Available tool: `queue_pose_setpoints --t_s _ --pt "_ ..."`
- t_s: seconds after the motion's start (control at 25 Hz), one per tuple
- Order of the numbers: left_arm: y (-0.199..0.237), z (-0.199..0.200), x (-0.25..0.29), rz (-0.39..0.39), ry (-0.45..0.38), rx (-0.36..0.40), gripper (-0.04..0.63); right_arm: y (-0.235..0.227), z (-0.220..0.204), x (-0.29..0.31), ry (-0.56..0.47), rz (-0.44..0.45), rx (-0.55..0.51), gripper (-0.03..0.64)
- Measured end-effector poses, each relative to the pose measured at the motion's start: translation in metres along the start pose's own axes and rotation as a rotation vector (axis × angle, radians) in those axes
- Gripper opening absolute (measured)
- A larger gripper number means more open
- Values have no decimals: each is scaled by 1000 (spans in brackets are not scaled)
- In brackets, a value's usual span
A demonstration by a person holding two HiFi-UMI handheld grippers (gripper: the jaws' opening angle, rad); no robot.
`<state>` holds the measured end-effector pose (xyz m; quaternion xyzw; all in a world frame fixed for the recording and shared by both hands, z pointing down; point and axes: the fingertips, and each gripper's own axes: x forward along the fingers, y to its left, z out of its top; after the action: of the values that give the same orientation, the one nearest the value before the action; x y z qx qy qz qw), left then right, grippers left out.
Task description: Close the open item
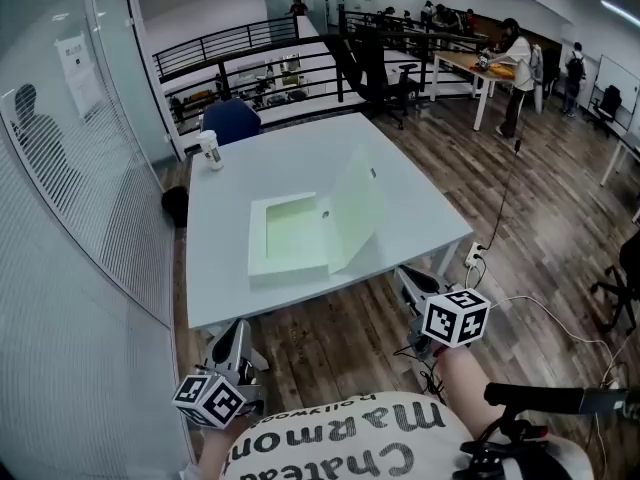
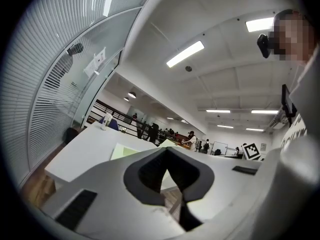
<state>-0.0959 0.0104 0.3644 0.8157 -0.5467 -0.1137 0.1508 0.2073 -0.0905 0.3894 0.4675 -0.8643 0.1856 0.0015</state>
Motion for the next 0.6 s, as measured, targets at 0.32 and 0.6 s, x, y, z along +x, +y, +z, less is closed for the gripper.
queue_pose_setpoints --t_s 0.32,0.6 --pt "10 17 73 3 -65 8 -5 -22 77 34 -234 146 -92 2" --pt "34 1 119 32 -47 -11 -8 -48 103 68 -212 186 -257 2"
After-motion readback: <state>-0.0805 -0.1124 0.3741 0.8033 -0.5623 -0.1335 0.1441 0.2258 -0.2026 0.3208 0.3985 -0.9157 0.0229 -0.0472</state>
